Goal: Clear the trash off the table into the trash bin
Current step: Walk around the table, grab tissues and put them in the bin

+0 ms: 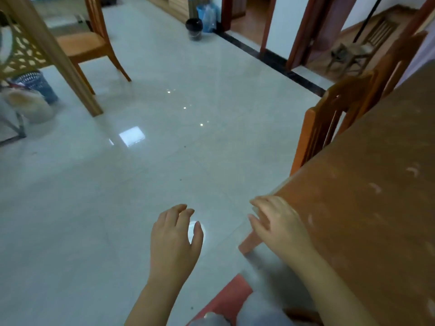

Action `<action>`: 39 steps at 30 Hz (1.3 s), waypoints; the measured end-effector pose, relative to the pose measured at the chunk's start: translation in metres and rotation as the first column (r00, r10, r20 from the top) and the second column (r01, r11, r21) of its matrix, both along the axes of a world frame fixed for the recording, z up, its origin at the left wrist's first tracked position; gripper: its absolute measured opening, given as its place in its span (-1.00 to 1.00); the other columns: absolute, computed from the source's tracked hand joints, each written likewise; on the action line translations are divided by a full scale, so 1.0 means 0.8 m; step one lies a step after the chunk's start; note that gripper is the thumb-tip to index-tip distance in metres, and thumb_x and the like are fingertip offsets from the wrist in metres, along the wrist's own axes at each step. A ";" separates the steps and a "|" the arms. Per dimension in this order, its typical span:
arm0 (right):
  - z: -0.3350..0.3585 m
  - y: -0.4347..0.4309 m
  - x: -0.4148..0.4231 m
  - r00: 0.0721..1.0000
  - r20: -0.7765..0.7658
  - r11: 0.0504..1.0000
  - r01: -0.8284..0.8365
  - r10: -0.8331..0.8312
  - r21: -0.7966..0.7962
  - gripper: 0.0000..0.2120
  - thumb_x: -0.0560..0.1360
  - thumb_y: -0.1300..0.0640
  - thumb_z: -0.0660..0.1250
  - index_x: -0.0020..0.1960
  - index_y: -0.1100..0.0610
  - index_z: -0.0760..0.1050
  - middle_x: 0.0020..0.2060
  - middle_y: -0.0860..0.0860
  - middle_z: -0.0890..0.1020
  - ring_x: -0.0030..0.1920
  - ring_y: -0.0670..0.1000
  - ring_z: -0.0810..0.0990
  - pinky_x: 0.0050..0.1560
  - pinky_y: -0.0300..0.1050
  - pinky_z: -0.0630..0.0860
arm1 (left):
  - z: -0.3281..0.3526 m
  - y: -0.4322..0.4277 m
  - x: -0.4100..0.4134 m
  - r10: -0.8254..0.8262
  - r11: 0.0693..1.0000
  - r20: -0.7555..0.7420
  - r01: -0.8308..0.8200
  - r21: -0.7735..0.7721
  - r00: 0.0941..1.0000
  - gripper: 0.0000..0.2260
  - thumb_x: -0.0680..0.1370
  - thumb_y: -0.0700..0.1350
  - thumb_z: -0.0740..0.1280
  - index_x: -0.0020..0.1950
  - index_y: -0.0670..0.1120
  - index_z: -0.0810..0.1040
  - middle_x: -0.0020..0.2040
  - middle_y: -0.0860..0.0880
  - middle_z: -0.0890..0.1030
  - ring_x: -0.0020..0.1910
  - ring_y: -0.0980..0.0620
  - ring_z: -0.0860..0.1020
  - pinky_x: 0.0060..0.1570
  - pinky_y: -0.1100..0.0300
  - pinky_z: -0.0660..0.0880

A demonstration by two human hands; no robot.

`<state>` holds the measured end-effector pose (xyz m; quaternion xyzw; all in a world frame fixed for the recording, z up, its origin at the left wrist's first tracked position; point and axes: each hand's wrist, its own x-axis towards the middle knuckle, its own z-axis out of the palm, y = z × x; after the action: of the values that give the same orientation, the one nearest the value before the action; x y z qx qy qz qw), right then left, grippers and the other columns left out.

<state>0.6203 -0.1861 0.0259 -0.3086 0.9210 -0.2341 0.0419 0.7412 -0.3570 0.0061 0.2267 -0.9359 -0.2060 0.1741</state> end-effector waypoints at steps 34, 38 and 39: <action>-0.026 -0.180 -0.575 0.824 -0.089 0.829 0.556 -0.560 -0.061 -0.65 0.45 -0.03 0.15 0.03 0.16 0.56 -0.03 0.08 0.65 -0.01 0.07 0.59 0.04 -0.08 0.49 | 0.005 -0.221 -0.749 -0.597 0.799 0.023 0.597 -0.079 0.802 -0.71 0.44 -0.05 0.17 -0.05 -0.19 0.60 -0.05 -0.11 0.65 -0.08 -0.15 0.58 -0.13 0.05 0.49; -0.003 -0.190 -0.673 0.753 -0.103 0.758 0.652 -0.650 -0.023 -0.62 0.45 -0.05 0.13 0.04 0.17 0.55 -0.02 0.09 0.65 0.01 0.08 0.59 0.07 -0.11 0.44 | 0.018 -0.229 -0.873 -0.687 0.726 -0.017 0.684 -0.069 0.727 -0.71 0.45 -0.05 0.17 -0.04 -0.18 0.59 -0.05 -0.10 0.65 -0.07 -0.14 0.57 -0.12 0.04 0.48; 0.002 -0.190 -0.696 0.736 -0.114 0.741 0.671 -0.667 -0.007 -0.62 0.45 -0.06 0.13 0.05 0.17 0.55 -0.02 0.08 0.65 0.02 0.07 0.59 0.08 -0.14 0.40 | 0.021 -0.229 -0.901 -0.706 0.708 -0.024 0.703 -0.063 0.708 -0.71 0.45 -0.05 0.17 -0.04 -0.18 0.59 -0.06 -0.09 0.65 -0.06 -0.14 0.57 -0.12 0.04 0.47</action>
<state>0.0634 -0.3384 0.0279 0.0313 0.9751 -0.2004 -0.0899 0.0207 -0.5405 0.0229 -0.1565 -0.9521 -0.2388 0.1096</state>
